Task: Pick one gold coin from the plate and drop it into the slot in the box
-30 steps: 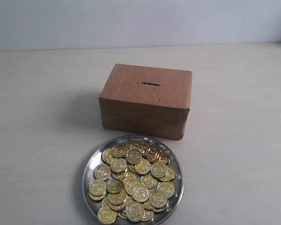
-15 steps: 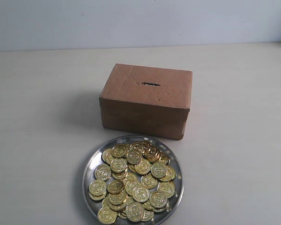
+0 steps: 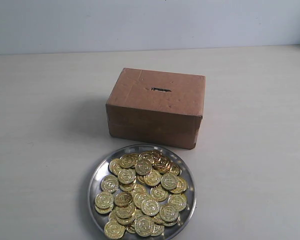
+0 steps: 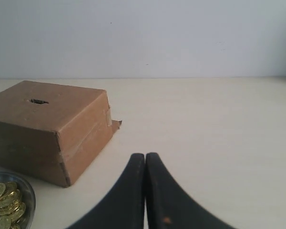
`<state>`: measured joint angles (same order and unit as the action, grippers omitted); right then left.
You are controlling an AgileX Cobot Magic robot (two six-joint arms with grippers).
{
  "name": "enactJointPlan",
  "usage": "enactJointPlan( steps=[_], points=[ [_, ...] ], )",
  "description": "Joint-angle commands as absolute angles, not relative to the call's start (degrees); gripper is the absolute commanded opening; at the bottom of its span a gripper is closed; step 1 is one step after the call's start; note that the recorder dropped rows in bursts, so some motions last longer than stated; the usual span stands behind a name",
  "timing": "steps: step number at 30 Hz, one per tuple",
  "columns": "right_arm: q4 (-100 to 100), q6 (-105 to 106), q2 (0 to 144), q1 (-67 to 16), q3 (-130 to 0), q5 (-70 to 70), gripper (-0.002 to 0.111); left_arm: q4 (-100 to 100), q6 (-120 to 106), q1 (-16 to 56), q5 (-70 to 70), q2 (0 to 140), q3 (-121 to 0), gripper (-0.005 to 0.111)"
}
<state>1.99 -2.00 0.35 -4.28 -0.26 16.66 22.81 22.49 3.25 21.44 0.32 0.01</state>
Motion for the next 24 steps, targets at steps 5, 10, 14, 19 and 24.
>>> enactJointPlan(
  steps=[5,10,14,19,24],
  points=[
    [1.45,0.86,0.00,-3.61,0.00,16.24,0.000,22.27,22.51,3.14,21.70,0.00,0.00,0.000],
    [1.57,0.75,0.00,-3.61,0.00,16.24,0.000,22.27,22.51,3.14,21.70,0.00,0.00,0.000],
    [1.58,0.75,0.00,-3.61,0.00,16.14,0.000,22.27,22.51,3.14,21.70,0.00,0.00,0.000],
    [1.58,0.75,0.00,-3.61,0.00,15.64,0.000,22.27,22.51,3.14,21.70,0.00,0.00,0.000],
    [1.58,0.75,0.00,-3.61,0.00,14.77,0.000,22.27,22.51,3.14,21.70,0.00,0.00,0.000]
  ],
)
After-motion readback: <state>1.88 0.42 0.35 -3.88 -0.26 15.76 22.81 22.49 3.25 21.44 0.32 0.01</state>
